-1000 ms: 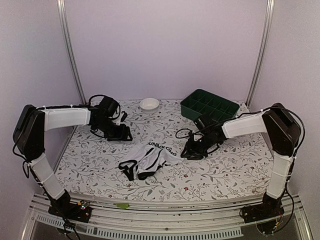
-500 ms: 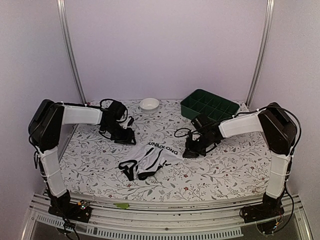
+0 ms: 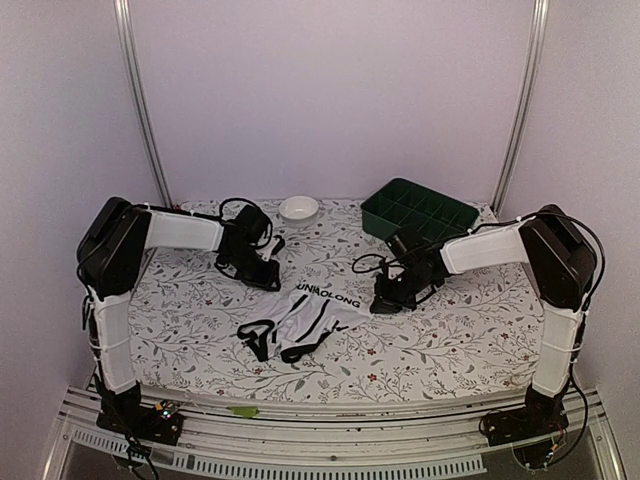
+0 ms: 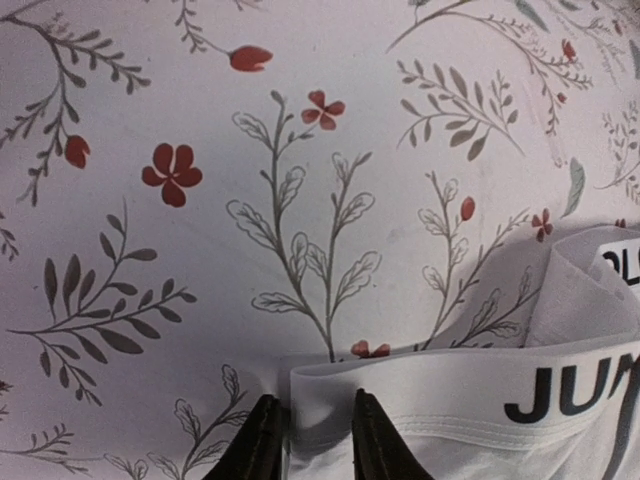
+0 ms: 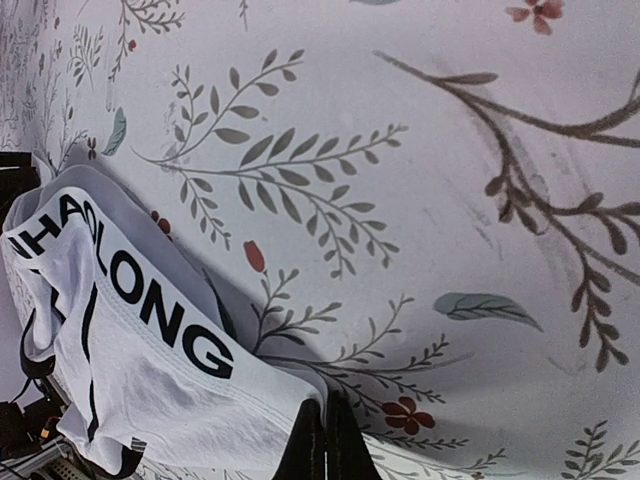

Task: Roll the underwear
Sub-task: Pick up the underwear from the center of the board, then flatten out the underwear at the center of the board.

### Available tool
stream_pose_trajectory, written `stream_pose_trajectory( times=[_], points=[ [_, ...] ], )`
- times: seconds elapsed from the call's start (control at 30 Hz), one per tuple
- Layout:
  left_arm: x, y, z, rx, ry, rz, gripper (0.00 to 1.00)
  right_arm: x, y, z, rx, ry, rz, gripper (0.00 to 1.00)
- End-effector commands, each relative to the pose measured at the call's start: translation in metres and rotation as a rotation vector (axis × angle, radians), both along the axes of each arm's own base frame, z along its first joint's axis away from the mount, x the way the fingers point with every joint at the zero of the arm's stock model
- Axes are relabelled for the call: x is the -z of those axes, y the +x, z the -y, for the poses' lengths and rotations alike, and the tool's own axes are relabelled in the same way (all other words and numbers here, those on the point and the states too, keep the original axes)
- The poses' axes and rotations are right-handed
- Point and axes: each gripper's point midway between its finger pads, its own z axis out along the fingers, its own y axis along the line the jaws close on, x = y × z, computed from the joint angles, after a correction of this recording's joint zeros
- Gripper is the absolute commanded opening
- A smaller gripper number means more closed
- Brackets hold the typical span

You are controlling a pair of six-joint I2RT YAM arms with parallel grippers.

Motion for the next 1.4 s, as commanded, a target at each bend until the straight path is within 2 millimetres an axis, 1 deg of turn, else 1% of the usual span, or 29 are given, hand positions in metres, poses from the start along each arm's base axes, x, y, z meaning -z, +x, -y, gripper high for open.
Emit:
stream_pose_trajectory(
  times=[0.0,0.07,0.13,0.17,0.2,0.23,0.27,0.4,0.43,0.6,0.67,0.77,0.83,0.93,1.0,1.03,1.07,1.1,1.13,1.2,1.23,1.3,1.33,1.37],
  points=[
    [0.025,-0.010,0.002,0.050,0.068,-0.036,0.19,-0.016,0.011,0.016,0.010,-0.035,0.062,0.00],
    [0.016,-0.007,0.004,0.051,0.055,-0.019,0.00,-0.026,0.019,0.020,0.017,-0.030,0.094,0.00],
    [-0.002,-0.001,0.009,0.052,0.026,0.027,0.00,-0.041,0.028,0.021,0.016,-0.025,0.145,0.00],
    [-0.016,0.004,0.011,0.054,0.007,0.064,0.00,-0.046,0.031,0.024,0.014,-0.031,0.165,0.00],
    [-0.031,0.010,0.012,0.049,-0.005,0.106,0.00,-0.058,0.038,0.024,0.017,-0.028,0.201,0.00],
    [-0.054,0.016,0.015,0.049,-0.026,0.161,0.00,-0.074,0.047,0.024,0.017,-0.026,0.252,0.00],
    [-0.076,0.021,0.015,0.044,-0.046,0.214,0.00,-0.086,0.051,0.025,0.018,-0.026,0.285,0.00],
    [-0.144,0.033,0.010,0.016,-0.081,0.389,0.00,-0.137,0.068,0.033,0.026,-0.049,0.443,0.00],
    [-0.165,0.034,0.008,0.008,-0.099,0.436,0.00,-0.151,0.071,0.034,0.025,-0.047,0.481,0.00],
    [-0.240,0.026,0.007,0.022,-0.205,0.611,0.00,-0.225,0.077,0.045,0.047,-0.036,0.676,0.00],
    [-0.266,0.021,0.003,0.012,-0.232,0.672,0.00,-0.254,0.076,0.050,0.060,-0.025,0.749,0.00],
    [-0.296,0.009,0.000,0.022,-0.284,0.739,0.00,-0.287,0.071,0.056,0.062,0.002,0.843,0.00],
    [-0.308,-0.002,0.000,0.041,-0.327,0.767,0.00,-0.301,0.065,0.057,0.054,0.028,0.887,0.00],
    [-0.314,-0.022,0.000,0.062,-0.380,0.772,0.00,-0.301,0.051,0.057,0.027,0.056,0.891,0.00],
    [-0.313,-0.041,0.002,0.074,-0.415,0.757,0.00,-0.300,0.032,0.051,0.002,0.094,0.888,0.00],
    [-0.313,-0.054,0.003,0.085,-0.436,0.749,0.00,-0.302,0.020,0.046,-0.016,0.115,0.891,0.00],
    [-0.310,-0.068,0.004,0.094,-0.453,0.739,0.00,-0.295,0.005,0.041,-0.037,0.132,0.870,0.00],
    [-0.304,-0.083,0.005,0.103,-0.466,0.722,0.00,-0.291,-0.009,0.037,-0.055,0.152,0.854,0.00],
    [-0.303,-0.097,0.006,0.107,-0.490,0.708,0.00,-0.289,-0.024,0.032,-0.073,0.173,0.837,0.00],
    [-0.298,-0.118,0.001,0.090,-0.537,0.677,0.00,-0.280,-0.052,0.024,-0.077,0.210,0.790,0.00],
    [-0.293,-0.125,-0.002,0.072,-0.554,0.653,0.00,-0.272,-0.063,0.024,-0.066,0.220,0.757,0.00],
    [-0.278,-0.131,-0.007,0.032,-0.570,0.602,0.00,-0.250,-0.075,0.030,-0.019,0.238,0.675,0.00],
    [-0.270,-0.130,-0.008,0.020,-0.559,0.588,0.00,-0.241,-0.075,0.033,0.012,0.240,0.650,0.00],
    [-0.259,-0.124,-0.008,0.001,-0.532,0.574,0.00,-0.233,-0.073,0.036,0.038,0.225,0.637,0.00]
  ],
)
